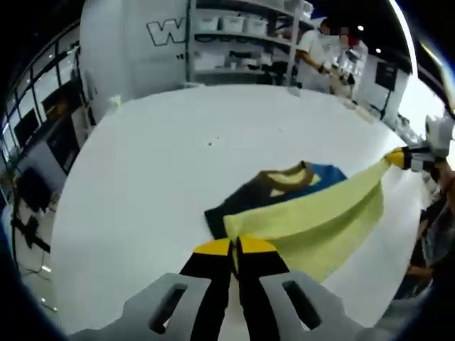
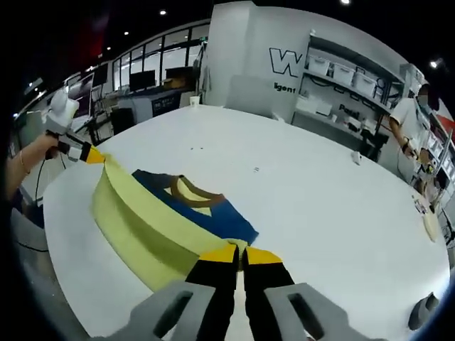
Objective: Fold the garment on the visible template until the final outline fits inside the template.
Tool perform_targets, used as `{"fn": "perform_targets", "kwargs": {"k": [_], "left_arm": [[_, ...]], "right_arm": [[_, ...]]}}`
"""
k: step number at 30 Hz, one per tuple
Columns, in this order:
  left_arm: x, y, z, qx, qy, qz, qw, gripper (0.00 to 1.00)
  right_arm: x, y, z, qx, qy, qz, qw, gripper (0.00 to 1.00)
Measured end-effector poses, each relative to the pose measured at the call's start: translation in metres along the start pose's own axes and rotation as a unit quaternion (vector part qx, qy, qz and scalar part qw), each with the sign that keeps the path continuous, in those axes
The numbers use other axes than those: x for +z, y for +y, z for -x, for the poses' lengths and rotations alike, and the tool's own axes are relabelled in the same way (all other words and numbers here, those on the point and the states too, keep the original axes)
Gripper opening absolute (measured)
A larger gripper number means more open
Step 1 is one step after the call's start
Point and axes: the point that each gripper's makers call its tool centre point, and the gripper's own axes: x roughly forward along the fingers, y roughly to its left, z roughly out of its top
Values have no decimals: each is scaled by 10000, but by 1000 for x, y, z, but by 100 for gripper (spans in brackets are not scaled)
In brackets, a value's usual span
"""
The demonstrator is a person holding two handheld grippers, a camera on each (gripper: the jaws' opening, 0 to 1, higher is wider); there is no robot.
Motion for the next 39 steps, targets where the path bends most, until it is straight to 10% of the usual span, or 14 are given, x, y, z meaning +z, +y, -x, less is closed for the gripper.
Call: {"fn": "perform_targets", "kwargs": {"k": [10, 27, 39], "left_arm": [[40, 27, -47, 286, 257, -138, 9992, 3], [23, 43, -118, 297, 908, -283, 9950, 3], [40, 52, -136, 764, 410, -699, 9938, 16]], "right_arm": [[31, -23, -58, 31, 148, 170, 9997, 0], [-3, -42, -144, 164, 871, -47, 9960, 0], [0, -66, -151, -148, 578, -199, 9980, 7]]}}
